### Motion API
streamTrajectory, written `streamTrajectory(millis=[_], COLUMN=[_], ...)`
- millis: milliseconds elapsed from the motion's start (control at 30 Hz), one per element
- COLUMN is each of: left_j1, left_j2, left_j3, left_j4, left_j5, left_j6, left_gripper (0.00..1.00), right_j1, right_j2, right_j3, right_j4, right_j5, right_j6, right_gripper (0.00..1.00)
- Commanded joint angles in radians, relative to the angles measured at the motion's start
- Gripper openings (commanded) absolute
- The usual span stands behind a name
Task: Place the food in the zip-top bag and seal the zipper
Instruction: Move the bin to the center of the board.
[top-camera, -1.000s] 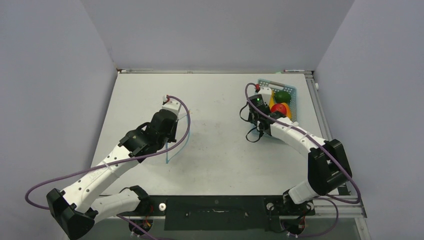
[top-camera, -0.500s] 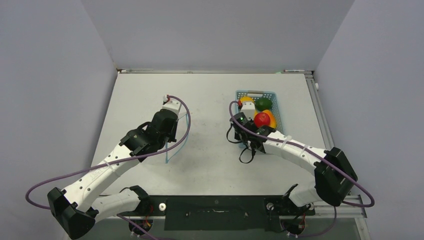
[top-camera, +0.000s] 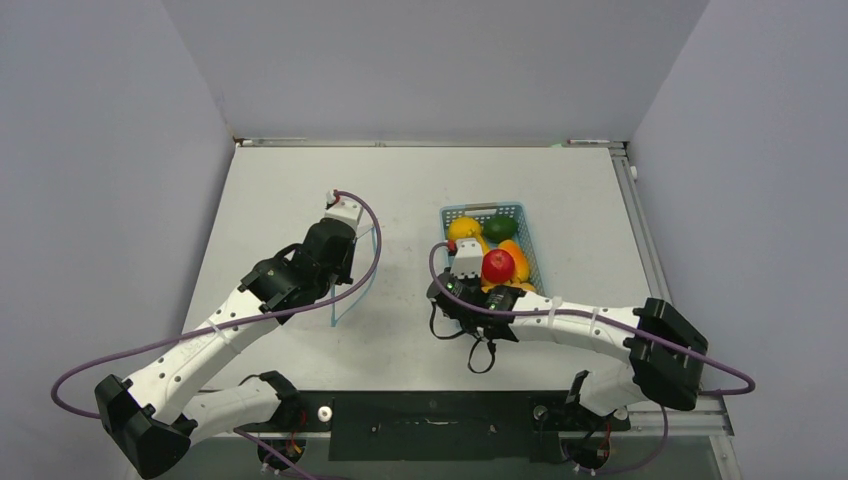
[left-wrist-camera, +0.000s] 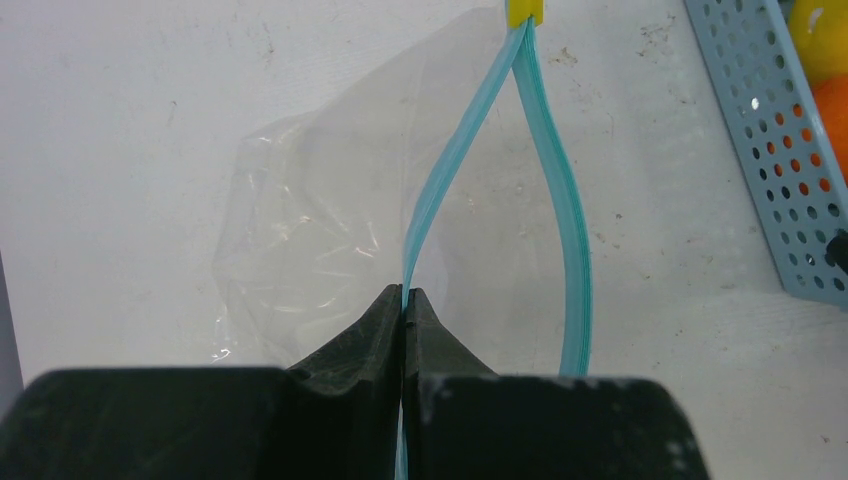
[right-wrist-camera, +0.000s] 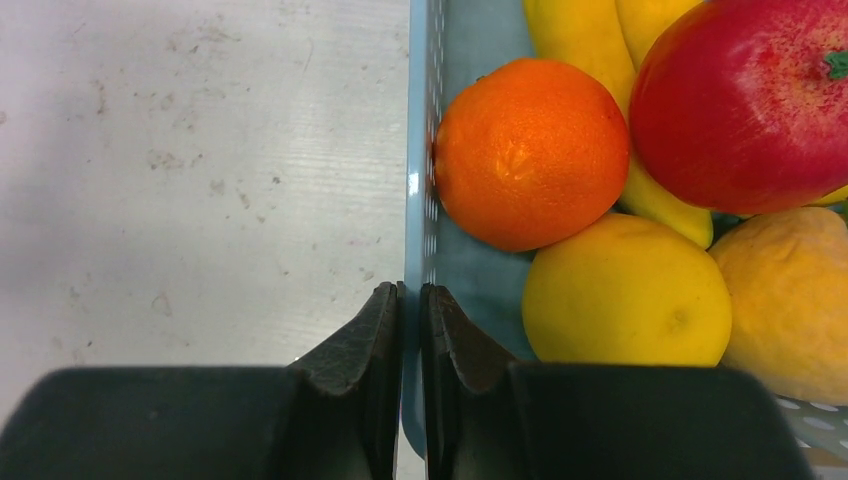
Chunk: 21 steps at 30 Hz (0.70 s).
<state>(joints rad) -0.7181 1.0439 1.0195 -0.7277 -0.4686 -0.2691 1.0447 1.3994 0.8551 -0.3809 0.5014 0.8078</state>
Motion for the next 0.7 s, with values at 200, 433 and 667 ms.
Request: streamTrajectory(millis=[200, 433, 667], left_j1=[0.002, 0.000, -0.001], left_j2=[-0.011, -0.012, -0.012], left_j3=[0.002, 0.002, 0.002], left_j4=[0.036, 0.038, 0.037], left_j5=[-0.010, -0.009, -0.008], left_j6=[-0.004, -0.004, -0.003], left_gripper=[0.00, 0.00, 0.00], right_j1=[0.107, 0.111, 0.112], right_j2=[0.039, 0.041, 0.003], right_j3=[0.057, 0.098, 0.139], right_j4=[0.013, -0.004, -0.031], right_j5=[0.121, 0.149, 0.166], right_j6=[0.159, 0.142, 0.100], right_gripper=[0.05, 0.24, 0.40])
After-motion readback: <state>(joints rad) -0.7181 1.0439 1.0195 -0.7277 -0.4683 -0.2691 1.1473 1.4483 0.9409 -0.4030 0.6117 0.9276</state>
